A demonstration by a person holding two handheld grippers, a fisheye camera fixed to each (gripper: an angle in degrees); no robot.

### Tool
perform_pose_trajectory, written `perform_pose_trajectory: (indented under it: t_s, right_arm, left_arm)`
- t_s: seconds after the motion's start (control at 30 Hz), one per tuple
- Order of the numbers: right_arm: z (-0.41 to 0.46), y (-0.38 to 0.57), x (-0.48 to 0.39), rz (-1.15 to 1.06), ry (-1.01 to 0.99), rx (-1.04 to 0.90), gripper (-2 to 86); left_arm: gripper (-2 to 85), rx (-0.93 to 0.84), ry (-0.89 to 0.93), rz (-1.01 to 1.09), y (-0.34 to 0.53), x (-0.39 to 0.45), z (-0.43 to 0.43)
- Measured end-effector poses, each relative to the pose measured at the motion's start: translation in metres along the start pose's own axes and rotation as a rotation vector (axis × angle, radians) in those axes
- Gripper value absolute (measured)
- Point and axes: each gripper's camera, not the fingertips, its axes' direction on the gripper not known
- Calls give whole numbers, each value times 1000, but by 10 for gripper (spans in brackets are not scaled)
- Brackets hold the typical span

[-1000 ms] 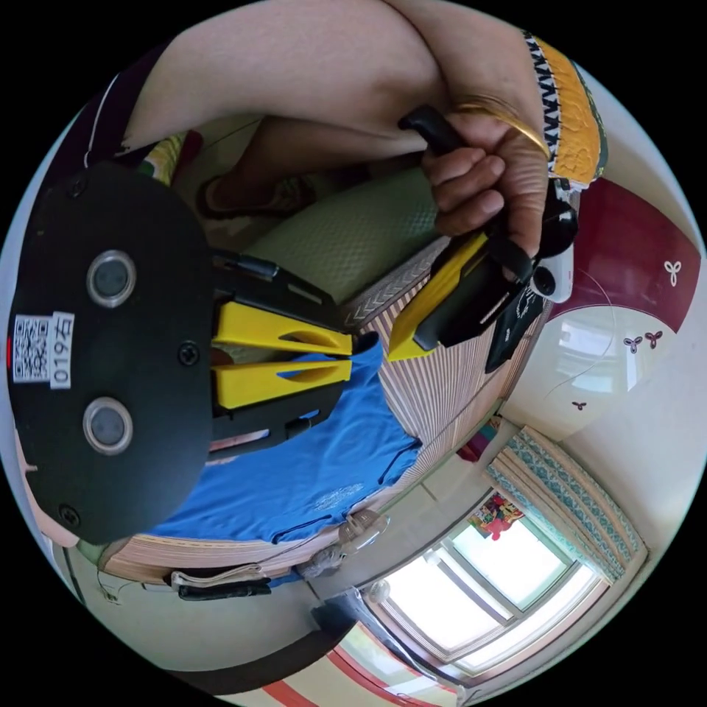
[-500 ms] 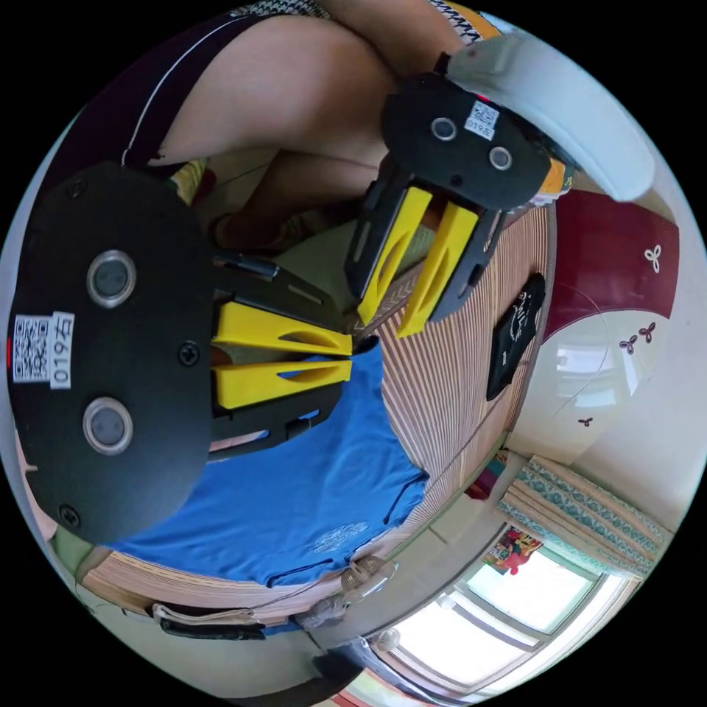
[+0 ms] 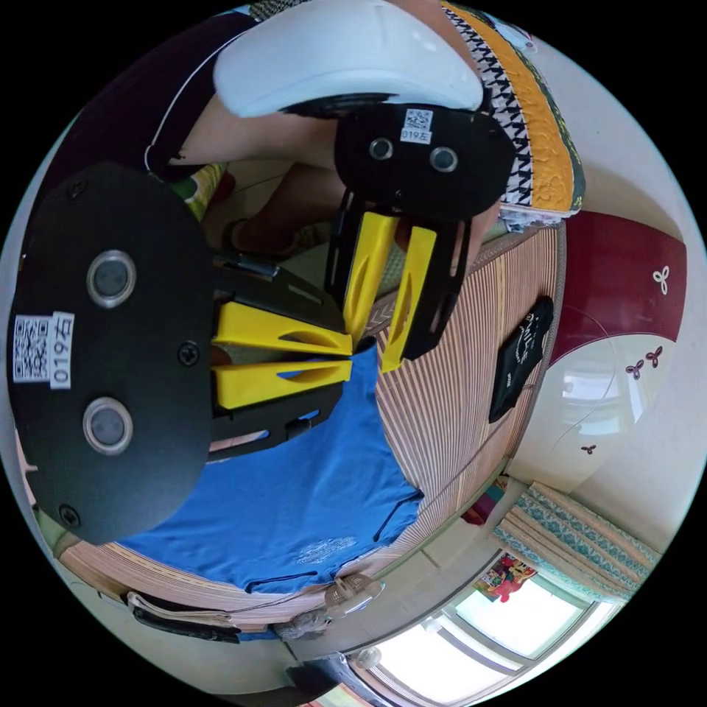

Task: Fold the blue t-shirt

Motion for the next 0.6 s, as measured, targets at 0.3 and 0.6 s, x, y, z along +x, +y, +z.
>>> perform_pose_trajectory:
  t_s: [0.3, 0.6]
  right_arm:
    - [-47, 19, 23, -11, -60, 6, 47]
    - [-135, 94, 54, 120, 76, 38, 79]
  left_arm:
    - [16, 17, -23, 40, -30, 55, -28]
    - [9, -9, -143, 198, -42, 117, -50]
